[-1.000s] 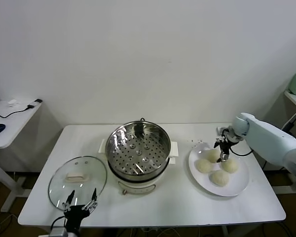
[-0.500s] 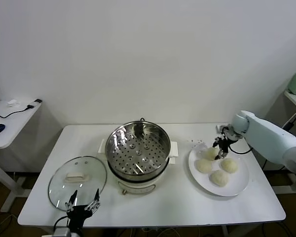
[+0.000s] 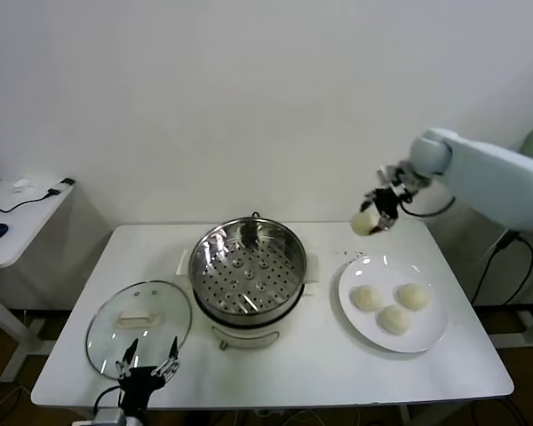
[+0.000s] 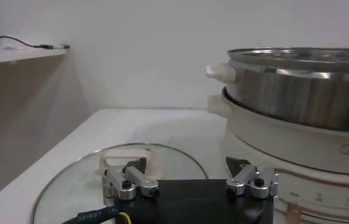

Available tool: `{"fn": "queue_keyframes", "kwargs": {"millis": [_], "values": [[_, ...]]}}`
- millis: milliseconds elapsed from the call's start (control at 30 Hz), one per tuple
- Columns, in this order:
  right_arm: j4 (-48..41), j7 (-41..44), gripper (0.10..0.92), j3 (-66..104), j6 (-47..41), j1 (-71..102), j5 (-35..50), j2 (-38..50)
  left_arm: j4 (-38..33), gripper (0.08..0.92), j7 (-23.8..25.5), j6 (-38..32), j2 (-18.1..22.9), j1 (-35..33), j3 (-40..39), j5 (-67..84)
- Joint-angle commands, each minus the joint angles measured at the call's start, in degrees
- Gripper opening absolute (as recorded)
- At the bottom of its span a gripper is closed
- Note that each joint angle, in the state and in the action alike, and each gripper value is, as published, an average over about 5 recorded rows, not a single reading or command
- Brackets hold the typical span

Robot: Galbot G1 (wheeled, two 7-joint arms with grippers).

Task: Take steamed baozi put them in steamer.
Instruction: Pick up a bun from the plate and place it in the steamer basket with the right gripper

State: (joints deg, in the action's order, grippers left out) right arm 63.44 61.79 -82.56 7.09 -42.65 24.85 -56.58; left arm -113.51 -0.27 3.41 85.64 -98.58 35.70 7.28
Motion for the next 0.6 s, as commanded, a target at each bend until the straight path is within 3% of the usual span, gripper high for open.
{"fn": "queue_keyframes", "kwargs": {"millis": [33,200,433,600], "values": [[16.0,0.0,0.668,-5.0,12.5,-11.7,4.6,-13.6,-0.3,0.823,-0.1,0.0,-0.1,-0.1,0.1,0.0],[12.3,0.9,0.629,-4.1,21.6,-4.9,-7.1,-19.0,-0.5,0.823,-0.2,-0.1,-0.2,-0.5,0.4,0.2],[-7.8,-0.4,0.619,1.5,30.5,7.7,-25.5,-24.5,-0.5,0.823,-0.6,-0.1,-0.4,-0.8,0.3,0.1],[-16.9,-1.9,0.619,3.5,32.7,13.1,-28.3,-28.0,-0.3,0.823,-1.0,-0.3,-0.7,-0.9,0.2,0.1]]}}
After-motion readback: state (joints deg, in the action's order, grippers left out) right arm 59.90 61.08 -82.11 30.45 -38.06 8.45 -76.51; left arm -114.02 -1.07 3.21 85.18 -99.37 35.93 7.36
